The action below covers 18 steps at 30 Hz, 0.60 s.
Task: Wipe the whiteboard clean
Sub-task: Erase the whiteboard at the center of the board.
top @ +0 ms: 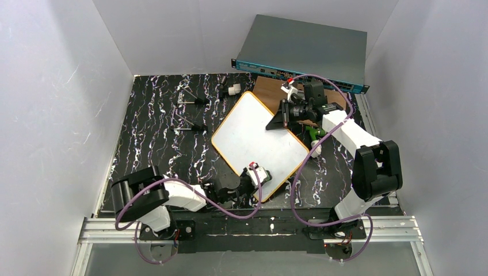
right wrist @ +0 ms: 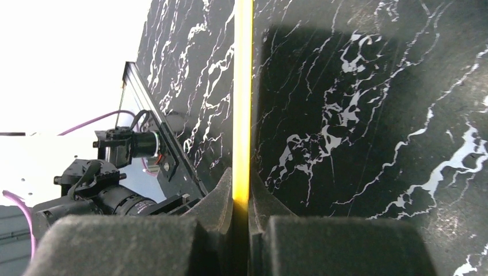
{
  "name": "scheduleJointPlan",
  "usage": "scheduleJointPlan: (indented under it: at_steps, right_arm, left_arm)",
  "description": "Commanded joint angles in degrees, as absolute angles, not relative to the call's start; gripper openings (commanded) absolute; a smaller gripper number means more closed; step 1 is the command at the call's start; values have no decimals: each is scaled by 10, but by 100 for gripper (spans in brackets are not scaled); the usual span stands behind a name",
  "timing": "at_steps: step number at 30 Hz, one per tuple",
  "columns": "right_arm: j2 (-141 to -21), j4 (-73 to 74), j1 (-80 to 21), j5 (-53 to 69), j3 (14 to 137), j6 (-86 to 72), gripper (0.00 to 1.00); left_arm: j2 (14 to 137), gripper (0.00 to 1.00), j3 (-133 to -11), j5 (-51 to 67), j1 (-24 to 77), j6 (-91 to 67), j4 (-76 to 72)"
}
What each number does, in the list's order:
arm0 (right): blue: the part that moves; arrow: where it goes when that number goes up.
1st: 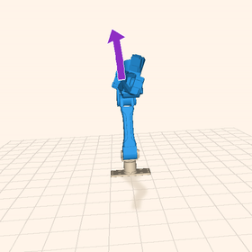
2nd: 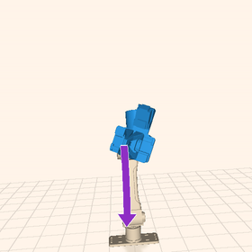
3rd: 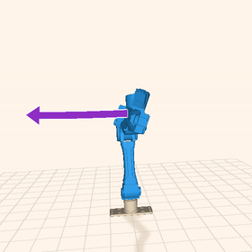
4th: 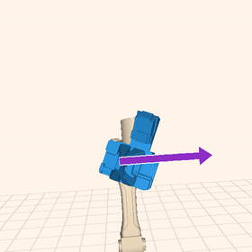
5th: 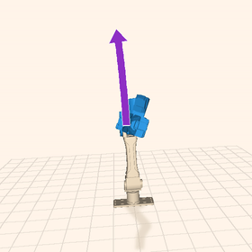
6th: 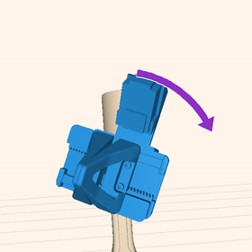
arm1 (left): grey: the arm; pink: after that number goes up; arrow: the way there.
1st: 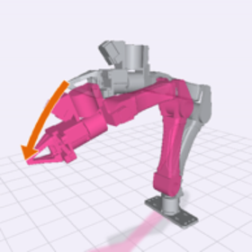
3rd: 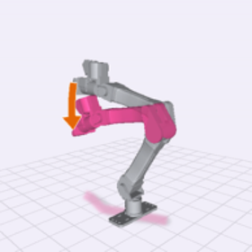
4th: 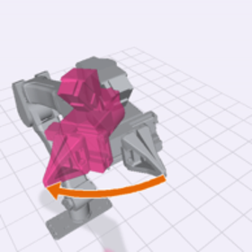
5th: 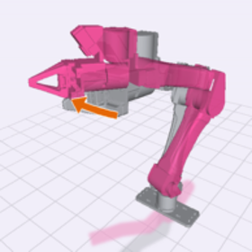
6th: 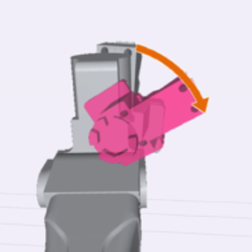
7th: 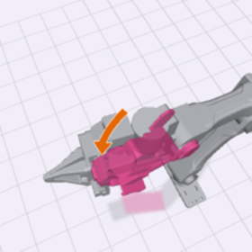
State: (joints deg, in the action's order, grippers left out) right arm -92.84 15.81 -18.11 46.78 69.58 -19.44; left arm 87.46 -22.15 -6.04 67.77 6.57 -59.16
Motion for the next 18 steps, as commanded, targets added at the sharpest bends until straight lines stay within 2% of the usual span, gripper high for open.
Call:
scheduleJointPlan:
  at_steps: [1,8,14,18]
  right_arm:
    - [-902,113,-220,566,706,-219,1]
    - [-901,117,-220,560,706,-209,1]
    - [-905,108,-220,568,706,-215,1]
    - [-908,102,-220,571,706,-223,1]
  left_arm:
    - [844,0,-247,-97,711,16,-385]
    - [800,0,-261,-168,723,-21,-320]
    - [819,0,-273,-295,770,-24,-306]
    - [842,0,-294,-326,817,-14,-306]
